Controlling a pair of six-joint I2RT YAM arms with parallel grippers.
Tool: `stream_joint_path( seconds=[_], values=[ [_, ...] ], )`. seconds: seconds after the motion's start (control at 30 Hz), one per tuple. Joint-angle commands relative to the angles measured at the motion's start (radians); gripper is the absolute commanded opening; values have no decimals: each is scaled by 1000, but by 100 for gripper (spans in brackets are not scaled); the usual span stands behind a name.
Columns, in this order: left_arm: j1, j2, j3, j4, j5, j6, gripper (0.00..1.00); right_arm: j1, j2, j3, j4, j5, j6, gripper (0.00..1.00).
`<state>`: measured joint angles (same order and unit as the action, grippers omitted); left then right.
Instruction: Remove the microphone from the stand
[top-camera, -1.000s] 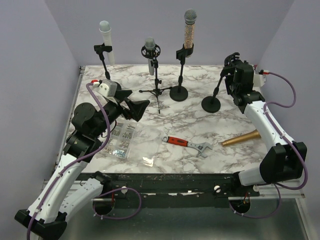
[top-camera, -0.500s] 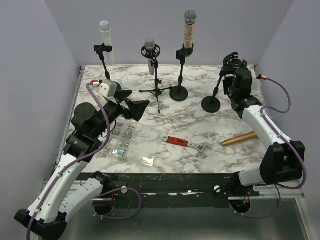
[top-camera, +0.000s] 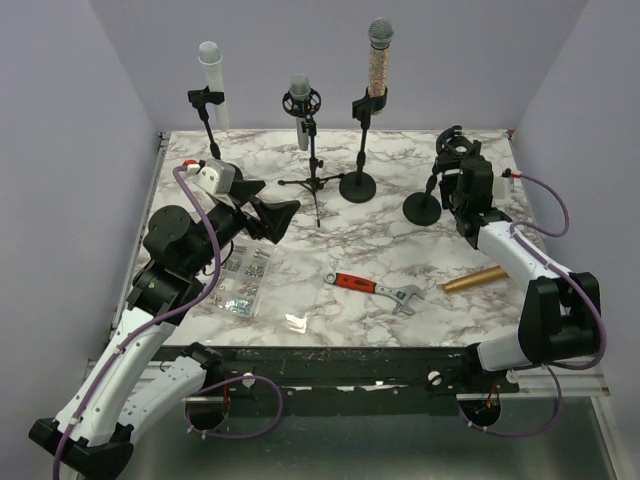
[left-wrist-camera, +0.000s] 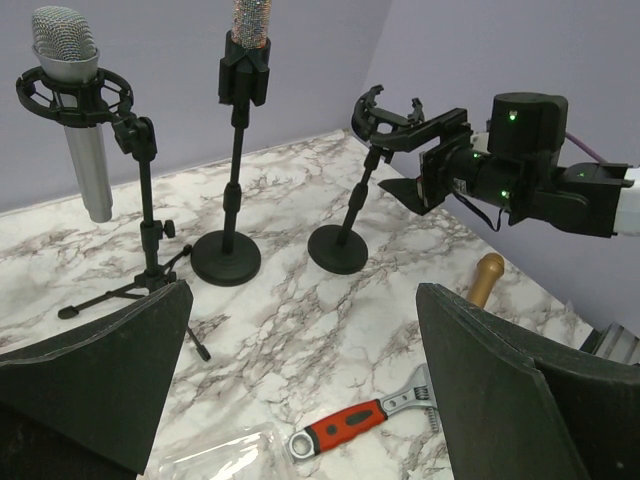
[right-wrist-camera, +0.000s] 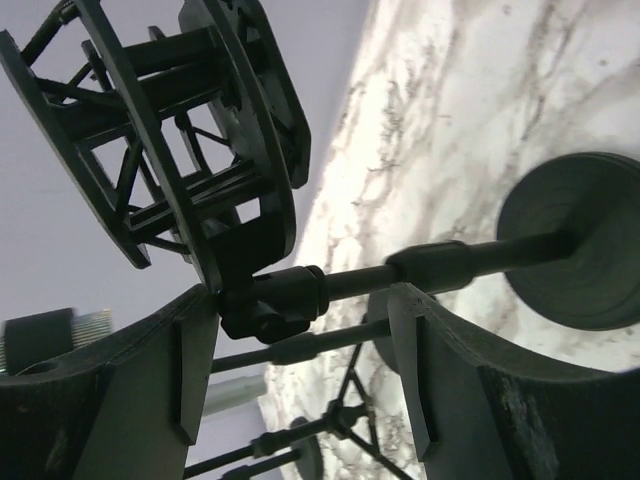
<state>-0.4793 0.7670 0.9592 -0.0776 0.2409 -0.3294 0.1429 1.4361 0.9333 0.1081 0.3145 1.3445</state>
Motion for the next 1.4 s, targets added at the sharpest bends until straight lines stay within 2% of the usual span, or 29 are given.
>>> stream_joint_path(
  seconds=[0.0, 0.27, 0.43, 0.67, 0.83, 1.0, 1.1, 1.17, 1.2, 1.37],
  values=[
    [-5, 1, 30, -2, 3, 3, 98, 3, 84, -96, -285, -1, -91, 74],
    [-7, 5, 30, -2, 3, 3, 99, 2, 140, -81, -265, -9, -184, 82],
    [-8, 6, 30, -3, 1, 3, 99, 19, 123, -32, -196, -54, -458, 87],
    [-10, 6, 32, -3, 6, 1, 99, 72, 76, 3, -161, 99, -795, 93],
    [-10, 9, 32, 0, 9, -3, 99, 102, 77, 10, -88, 168, -941, 93],
    [-10, 11, 32, -1, 14, -6, 99, 114, 129, 43, -12, 197, -1015, 87],
    [-11, 9, 32, -3, 8, -2, 99, 121, 166, 57, 49, 238, -1044, 77],
    [-11, 9, 31, -4, 6, 1, 99, 124, 186, 53, 112, 213, -1083, 65],
    [-12, 11, 32, -4, 5, 1, 98, 127, 196, 56, 134, 208, -1094, 62],
    [-13, 12, 32, -5, 5, 2, 98, 132, 248, 54, 237, 271, -1117, 57]
  ],
)
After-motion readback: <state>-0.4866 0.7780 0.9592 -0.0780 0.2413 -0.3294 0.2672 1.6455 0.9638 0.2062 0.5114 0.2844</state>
